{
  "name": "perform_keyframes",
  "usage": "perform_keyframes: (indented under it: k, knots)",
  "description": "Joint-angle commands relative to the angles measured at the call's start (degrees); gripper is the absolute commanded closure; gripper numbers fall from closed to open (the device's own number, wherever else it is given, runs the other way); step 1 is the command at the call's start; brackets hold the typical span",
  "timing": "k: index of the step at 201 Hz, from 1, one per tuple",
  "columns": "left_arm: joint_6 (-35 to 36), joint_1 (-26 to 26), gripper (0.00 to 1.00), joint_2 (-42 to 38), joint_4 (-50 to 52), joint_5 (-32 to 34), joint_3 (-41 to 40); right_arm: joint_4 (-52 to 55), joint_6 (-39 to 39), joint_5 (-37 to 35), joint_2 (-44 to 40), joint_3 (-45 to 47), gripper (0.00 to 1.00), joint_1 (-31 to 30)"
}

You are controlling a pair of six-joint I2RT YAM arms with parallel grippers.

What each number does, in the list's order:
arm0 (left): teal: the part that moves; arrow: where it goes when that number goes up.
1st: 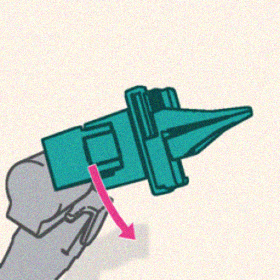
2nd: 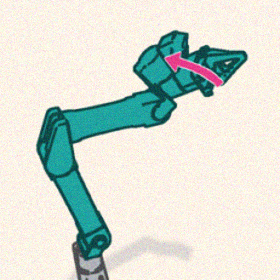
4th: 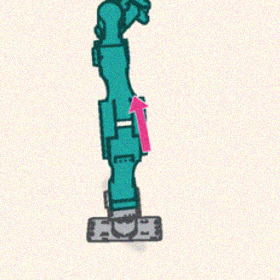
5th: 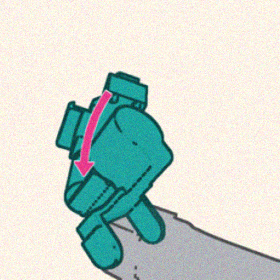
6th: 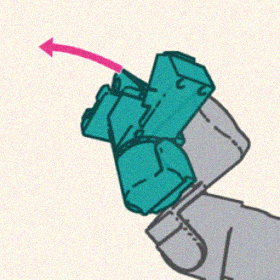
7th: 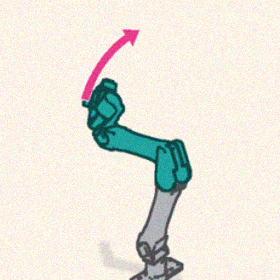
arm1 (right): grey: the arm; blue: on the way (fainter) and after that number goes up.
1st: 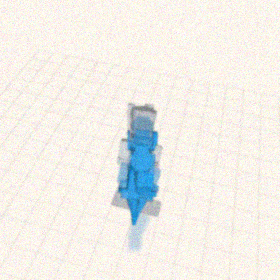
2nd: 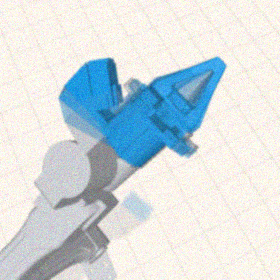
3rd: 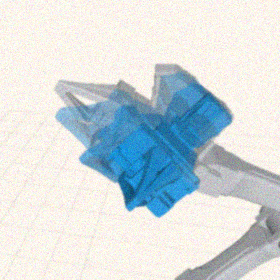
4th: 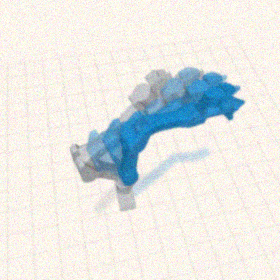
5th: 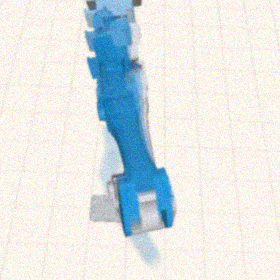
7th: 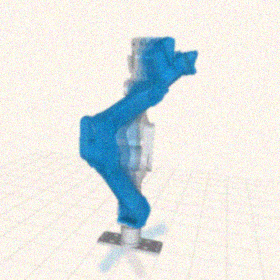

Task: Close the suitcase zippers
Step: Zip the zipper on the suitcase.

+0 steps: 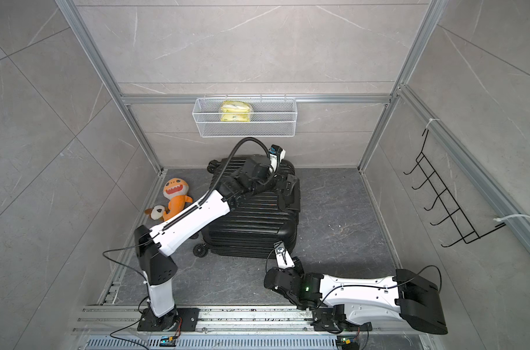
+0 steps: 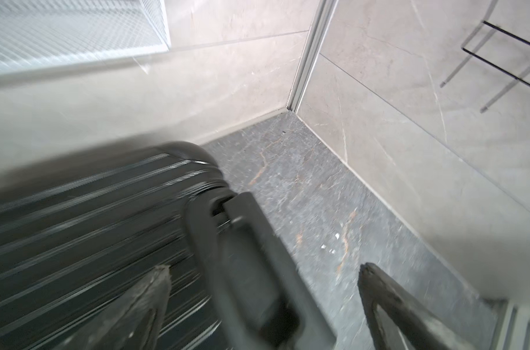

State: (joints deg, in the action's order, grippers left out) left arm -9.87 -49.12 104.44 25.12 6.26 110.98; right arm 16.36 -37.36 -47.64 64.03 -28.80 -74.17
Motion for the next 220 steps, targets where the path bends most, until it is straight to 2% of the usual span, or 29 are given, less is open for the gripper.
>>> perform_keyframes:
  k: [1, 23, 45, 72, 88, 98, 120, 155, 196, 220]
  knots:
    - [11.6, 4.5, 0.00, -9.4, 8.9, -3.5, -4.0, 6.0, -4.7, -3.0, -1.6, 0.7, 1.00, 1.1]
    - [21.1, 8.8, 0.01, -17.7, 13.4, -6.8, -12.9, 7.9, -6.3, -2.4, -3.1, 0.8, 1.00, 2.8]
    - [31.3, 13.7, 0.01, -27.1, 17.0, -15.9, -22.1, 8.4, -6.2, -0.7, -3.5, 1.0, 1.00, 4.6]
    - [41.7, 24.1, 0.01, -36.9, 19.4, -29.6, -30.4, 7.9, -4.9, 0.3, -3.5, 0.9, 1.00, 5.6]
    - [49.2, 29.1, 0.01, -40.5, 20.7, -33.6, -34.8, 7.4, -4.4, 0.9, -3.3, 0.7, 1.00, 6.1]
    - [52.3, 31.1, 0.01, -41.3, 21.1, -33.4, -36.9, 6.9, -4.0, 1.3, -3.1, 0.7, 1.00, 6.2]
    - [54.5, 34.9, 0.01, -39.5, 23.9, -31.1, -37.7, 6.8, -3.7, 1.8, -2.7, 0.5, 1.00, 6.3]
    - [65.3, 39.0, 0.02, -37.8, 28.8, -33.7, -38.7, 7.2, -3.7, 2.1, -2.9, 0.3, 1.00, 6.3]
    - [71.9, 40.6, 0.02, -35.6, 29.1, -28.6, -40.2, 7.2, -4.0, 2.4, -3.0, 0.4, 1.00, 6.2]
    - [74.2, 41.5, 0.03, -34.9, 29.6, -28.9, -40.6, 7.2, -4.3, 2.5, -2.9, 0.4, 1.00, 6.3]
